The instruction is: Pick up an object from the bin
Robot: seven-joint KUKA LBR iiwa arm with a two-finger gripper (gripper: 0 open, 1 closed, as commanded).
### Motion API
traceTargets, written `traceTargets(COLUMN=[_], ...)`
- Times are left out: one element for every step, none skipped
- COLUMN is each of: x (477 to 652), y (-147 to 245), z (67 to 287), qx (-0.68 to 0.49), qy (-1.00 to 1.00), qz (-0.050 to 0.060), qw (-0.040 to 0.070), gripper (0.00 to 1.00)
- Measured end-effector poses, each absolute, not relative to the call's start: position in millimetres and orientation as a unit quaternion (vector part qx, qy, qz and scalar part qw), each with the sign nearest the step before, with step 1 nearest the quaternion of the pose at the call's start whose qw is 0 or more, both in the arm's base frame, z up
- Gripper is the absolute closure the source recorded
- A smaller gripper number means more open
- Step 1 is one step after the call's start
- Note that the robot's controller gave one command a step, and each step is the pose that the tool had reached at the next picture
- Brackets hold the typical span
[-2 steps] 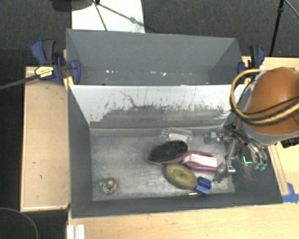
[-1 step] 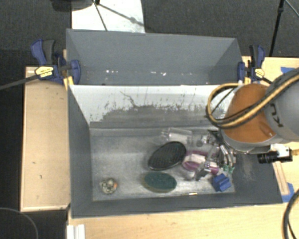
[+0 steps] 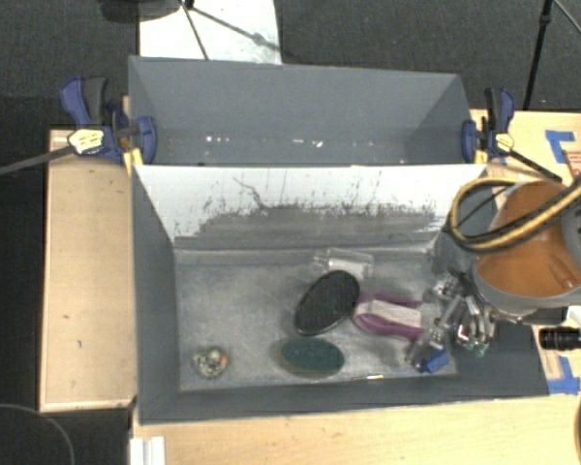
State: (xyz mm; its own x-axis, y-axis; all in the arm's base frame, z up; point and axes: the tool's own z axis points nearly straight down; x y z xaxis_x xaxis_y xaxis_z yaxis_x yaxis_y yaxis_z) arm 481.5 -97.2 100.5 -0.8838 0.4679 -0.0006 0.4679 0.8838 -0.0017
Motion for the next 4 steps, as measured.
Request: traceTargets(x=[501.6,540.7,495.9,497.7], y=[-20.7,-36.7,-78.2,-75.4], z=[121.5,70.8,71.1,71.7], qx=[0.351,0.535,0.575,0.572], qy=[0.936,0.845,0.818,0.821], qz=[0.002,0.0,0.0,0.002], qw=[0.002,-0.002,0.001,0.001], gripper=[0.0,0.0,0.0,1.0])
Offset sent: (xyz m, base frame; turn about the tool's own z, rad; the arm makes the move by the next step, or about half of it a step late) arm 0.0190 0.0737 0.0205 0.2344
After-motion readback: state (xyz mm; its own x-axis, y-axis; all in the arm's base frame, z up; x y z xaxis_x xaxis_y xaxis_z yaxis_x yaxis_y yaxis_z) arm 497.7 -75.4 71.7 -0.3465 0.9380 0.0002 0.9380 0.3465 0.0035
